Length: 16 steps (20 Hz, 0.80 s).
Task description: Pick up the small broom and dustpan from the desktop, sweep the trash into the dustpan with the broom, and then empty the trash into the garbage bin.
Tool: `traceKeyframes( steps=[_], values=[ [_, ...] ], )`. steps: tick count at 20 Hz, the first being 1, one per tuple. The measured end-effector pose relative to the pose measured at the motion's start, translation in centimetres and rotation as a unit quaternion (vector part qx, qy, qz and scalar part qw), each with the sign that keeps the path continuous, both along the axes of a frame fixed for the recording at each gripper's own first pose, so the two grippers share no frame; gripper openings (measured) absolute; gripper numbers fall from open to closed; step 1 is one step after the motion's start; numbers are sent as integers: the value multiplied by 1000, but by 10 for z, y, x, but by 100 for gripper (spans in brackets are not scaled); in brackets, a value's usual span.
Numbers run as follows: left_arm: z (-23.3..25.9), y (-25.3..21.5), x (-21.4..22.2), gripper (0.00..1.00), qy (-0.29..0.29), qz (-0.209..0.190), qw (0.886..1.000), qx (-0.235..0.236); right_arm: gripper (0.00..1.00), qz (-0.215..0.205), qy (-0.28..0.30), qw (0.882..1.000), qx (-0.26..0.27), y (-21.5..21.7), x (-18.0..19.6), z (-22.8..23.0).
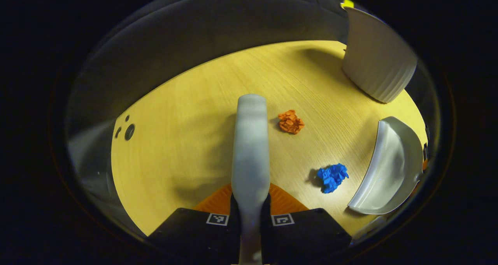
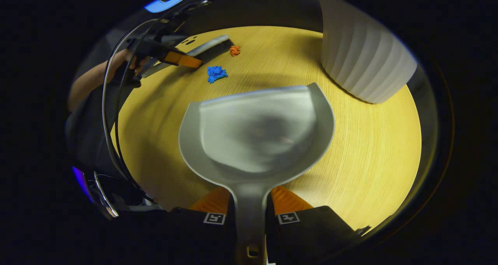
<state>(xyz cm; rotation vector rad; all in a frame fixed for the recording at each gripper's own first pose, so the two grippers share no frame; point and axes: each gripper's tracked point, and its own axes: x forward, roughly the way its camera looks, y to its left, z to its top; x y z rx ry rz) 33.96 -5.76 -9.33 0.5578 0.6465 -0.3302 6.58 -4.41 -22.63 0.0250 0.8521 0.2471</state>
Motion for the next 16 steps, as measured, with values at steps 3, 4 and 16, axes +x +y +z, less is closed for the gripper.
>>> traceKeyframes(
  steps=[3,4,16],
  values=[
    [-3,-24,-1,26,15,-55,998,14,34,14,2,1000,-3,-2,3,0],
    [-7,-33,-6,26,26,-74,997,15,34,17,3,1000,-4,-2,4,-2],
    [-49,-106,-115,26,154,-207,966,29,33,55,-2,998,-30,10,8,-8]
  ],
)
